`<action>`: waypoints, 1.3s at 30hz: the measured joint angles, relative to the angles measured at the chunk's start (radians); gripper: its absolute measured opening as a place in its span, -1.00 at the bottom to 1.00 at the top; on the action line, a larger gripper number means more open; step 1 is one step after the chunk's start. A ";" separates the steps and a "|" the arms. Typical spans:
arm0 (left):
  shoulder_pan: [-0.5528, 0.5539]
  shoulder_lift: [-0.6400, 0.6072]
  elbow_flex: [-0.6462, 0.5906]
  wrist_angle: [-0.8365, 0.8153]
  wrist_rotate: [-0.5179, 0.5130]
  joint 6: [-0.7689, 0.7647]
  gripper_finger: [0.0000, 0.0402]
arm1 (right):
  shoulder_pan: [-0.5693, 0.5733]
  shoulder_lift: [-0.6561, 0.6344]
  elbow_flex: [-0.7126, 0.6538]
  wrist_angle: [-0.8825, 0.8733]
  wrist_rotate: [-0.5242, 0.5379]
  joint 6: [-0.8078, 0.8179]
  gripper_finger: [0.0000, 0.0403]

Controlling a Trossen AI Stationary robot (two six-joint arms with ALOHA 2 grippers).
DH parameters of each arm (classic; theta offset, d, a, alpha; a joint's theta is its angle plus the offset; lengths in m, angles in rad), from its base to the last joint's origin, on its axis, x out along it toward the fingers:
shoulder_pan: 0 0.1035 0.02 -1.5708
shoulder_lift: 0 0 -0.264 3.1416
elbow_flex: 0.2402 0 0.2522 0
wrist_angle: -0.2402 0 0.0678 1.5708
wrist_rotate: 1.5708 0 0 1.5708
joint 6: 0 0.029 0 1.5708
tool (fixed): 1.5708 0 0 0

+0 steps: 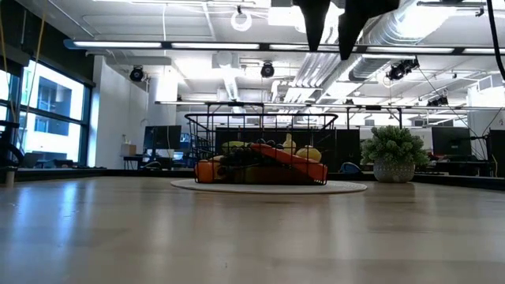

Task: Build produce basket
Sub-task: Put the yellow mango into the wire basket

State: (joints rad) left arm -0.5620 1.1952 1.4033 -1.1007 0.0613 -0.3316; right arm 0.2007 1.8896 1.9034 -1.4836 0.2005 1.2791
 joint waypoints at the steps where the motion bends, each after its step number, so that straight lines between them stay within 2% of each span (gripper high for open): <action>1: -0.006 0.005 0.000 0.012 -0.003 -0.006 0.68 | 0.014 0.000 0.000 0.001 0.000 0.027 0.18; 5: -0.032 0.036 0.000 0.022 -0.006 -0.005 0.68 | 0.068 0.000 0.000 0.008 0.000 0.133 0.18; 11: -0.074 0.104 0.000 0.001 -0.081 -0.031 0.68 | 0.136 0.000 0.000 0.010 0.000 0.211 0.18; 18: -0.121 0.212 0.000 0.000 -0.112 0.049 0.68 | 0.188 0.000 0.000 0.023 0.027 0.294 0.18; 29: -0.143 0.405 0.000 0.003 -0.161 0.121 0.68 | 0.215 0.000 0.000 0.055 0.035 0.321 0.18; 39: -0.142 0.532 -0.002 0.011 -0.194 0.186 0.68 | 0.215 0.000 0.000 0.076 0.035 0.321 0.18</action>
State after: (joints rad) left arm -0.7040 1.7276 1.4015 -1.0895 -0.1326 -0.1454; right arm 0.4152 1.8893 1.9034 -1.4078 0.2359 1.6001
